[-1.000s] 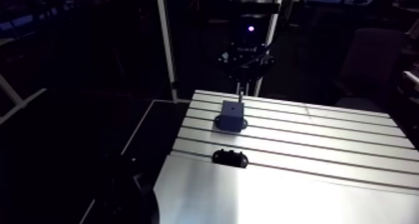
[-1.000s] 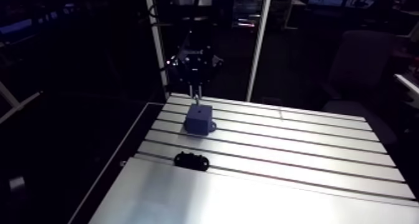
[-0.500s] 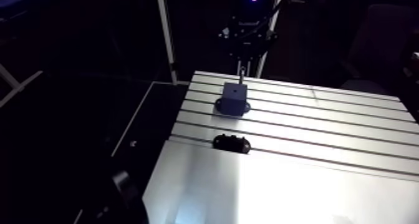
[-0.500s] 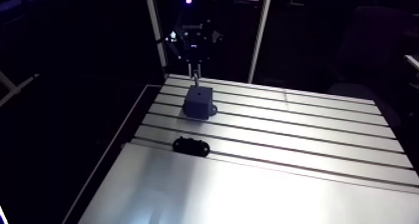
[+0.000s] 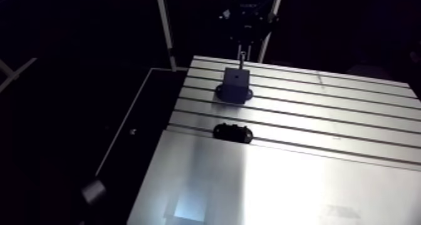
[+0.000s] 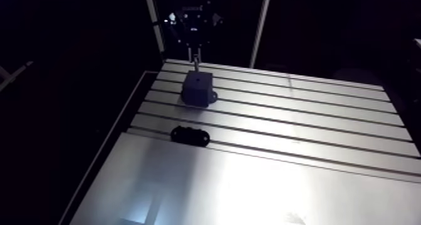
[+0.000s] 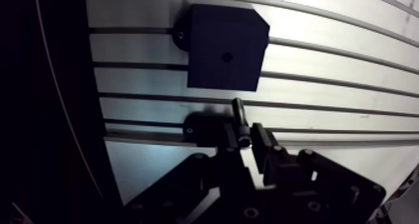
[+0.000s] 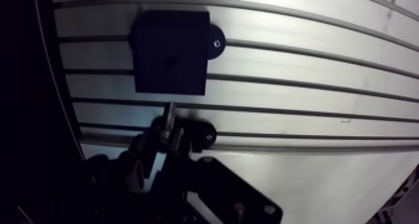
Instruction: Pick up the M10 bolt and insert it into the hole until fully seated.
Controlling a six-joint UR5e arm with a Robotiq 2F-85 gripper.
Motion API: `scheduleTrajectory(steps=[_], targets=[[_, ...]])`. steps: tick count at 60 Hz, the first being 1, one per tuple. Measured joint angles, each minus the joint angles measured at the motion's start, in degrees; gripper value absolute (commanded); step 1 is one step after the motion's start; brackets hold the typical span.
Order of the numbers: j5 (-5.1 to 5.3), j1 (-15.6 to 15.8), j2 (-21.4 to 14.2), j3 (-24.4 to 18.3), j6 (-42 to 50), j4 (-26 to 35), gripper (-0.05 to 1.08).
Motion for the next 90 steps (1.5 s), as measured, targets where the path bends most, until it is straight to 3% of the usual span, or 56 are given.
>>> scheduleTrajectory(steps=[51, 90], targets=[[-0.58, -0.19, 2.81, -1.70, 0.00, -0.09, 1.08], [-0.45, -0.04, 3.85, -2.83, 0.00, -0.13, 1.08]])
